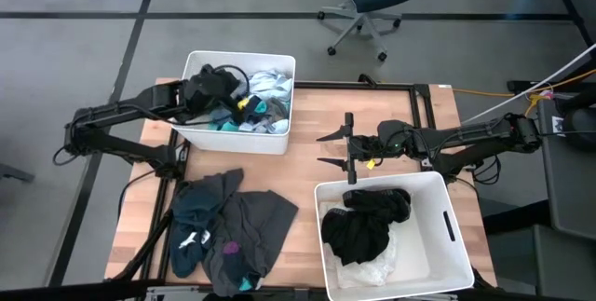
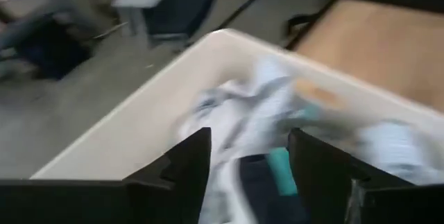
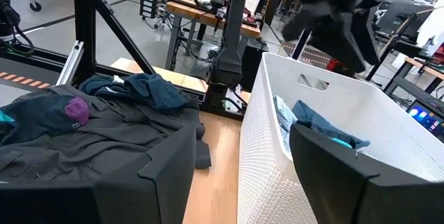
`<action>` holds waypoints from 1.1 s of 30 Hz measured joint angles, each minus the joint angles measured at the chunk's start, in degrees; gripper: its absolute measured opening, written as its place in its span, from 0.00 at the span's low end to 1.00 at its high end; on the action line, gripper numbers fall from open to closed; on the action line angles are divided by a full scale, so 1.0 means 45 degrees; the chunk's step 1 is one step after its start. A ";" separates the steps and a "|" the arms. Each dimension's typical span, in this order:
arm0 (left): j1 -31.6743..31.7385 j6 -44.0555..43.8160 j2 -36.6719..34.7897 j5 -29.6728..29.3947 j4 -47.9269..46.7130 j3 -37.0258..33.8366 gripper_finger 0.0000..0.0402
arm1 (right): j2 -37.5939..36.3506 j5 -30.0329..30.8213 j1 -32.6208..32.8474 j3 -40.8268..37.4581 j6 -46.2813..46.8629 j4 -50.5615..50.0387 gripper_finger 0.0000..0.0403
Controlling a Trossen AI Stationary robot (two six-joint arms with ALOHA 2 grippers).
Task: Sort clothes
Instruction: Put the black sock into the top white laundry bin
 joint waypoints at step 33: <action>-1.0381 -0.5796 0.3715 0.3282 -0.0262 -0.0005 0.51 | 0.0002 -0.0002 0.0002 0.0000 0.0039 -0.0026 0.58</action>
